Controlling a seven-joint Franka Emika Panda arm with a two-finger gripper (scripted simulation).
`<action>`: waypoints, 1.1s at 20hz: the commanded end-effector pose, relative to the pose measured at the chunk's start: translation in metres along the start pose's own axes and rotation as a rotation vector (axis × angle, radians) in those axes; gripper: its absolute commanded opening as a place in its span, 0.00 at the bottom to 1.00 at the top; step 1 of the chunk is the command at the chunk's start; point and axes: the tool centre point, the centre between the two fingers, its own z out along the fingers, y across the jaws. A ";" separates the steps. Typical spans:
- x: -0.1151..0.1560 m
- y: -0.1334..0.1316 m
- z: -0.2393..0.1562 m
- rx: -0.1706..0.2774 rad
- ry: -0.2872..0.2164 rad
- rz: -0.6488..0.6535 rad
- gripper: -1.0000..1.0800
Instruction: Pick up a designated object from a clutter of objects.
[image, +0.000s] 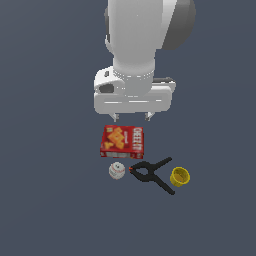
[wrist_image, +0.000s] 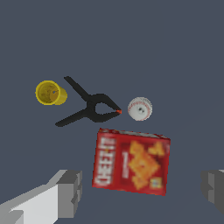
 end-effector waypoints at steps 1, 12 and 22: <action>0.013 -0.012 0.013 -0.005 -0.001 -0.019 0.96; 0.070 -0.090 0.095 -0.020 -0.004 -0.126 0.96; 0.096 -0.163 0.176 -0.012 -0.005 -0.209 0.96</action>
